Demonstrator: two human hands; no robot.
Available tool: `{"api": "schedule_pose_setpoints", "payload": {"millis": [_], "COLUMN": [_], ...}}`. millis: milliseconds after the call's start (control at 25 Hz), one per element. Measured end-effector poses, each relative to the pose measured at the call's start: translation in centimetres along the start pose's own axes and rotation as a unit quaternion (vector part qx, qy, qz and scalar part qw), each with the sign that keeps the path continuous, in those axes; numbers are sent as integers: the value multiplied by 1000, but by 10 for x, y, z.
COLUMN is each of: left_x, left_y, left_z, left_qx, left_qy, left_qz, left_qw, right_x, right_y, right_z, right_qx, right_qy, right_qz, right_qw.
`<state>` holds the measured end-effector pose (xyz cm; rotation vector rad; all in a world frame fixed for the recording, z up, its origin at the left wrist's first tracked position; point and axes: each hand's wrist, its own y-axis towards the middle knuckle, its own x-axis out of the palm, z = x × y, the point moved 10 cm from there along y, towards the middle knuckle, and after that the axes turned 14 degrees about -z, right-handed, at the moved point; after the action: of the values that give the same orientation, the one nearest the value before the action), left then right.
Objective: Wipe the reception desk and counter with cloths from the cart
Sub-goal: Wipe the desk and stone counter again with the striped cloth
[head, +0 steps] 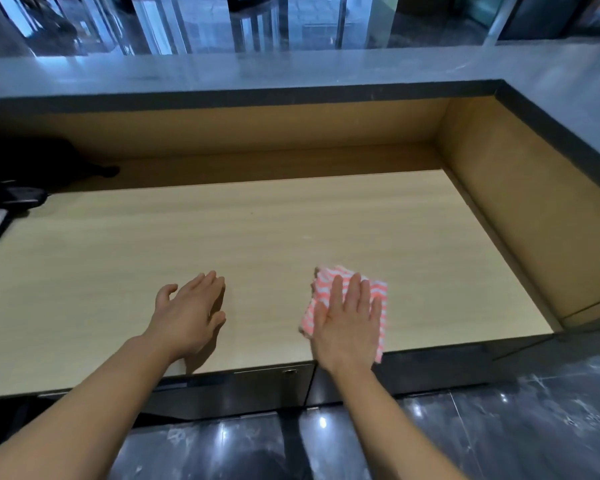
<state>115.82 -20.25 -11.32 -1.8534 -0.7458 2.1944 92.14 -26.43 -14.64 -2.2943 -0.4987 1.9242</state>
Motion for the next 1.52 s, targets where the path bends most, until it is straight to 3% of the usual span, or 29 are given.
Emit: {"api": "schedule_pose_setpoints", "payload": {"millis": [200,400,720,880,960,1200,1360,1520], "left_x": [-3,-3,-15,-12,-13,-21,-22,-24], "left_y": [5,18,30,33,33,34,33,36], "left_z": [-36,-47,-35,-40,-40,-37,-36,-34], "left_qx": [9,19,20,19,24,45,28,14], "left_qy": [15,33,71,53,52,43,77,86], "left_qz": [-7,-21,-17,-25,-22,12,-2,-6], "left_qw": [1000,999,997,998,998,998,997,996], "right_x": [45,40,-22,-14,-3,40,28,-2], "right_y": [-36,-19,49,52,46,13,23,58], "right_z": [-146,-136,24,9,-38,-192,-172,-83], "right_qx": [-166,-250,-23,88,72,-153,-206,-114], "right_qy": [-30,-98,-83,-27,-27,-44,-90,-91], "right_qz": [-64,-71,-51,-56,-42,-81,-102,-90], "right_qw": [984,961,995,994,996,984,969,985]}}
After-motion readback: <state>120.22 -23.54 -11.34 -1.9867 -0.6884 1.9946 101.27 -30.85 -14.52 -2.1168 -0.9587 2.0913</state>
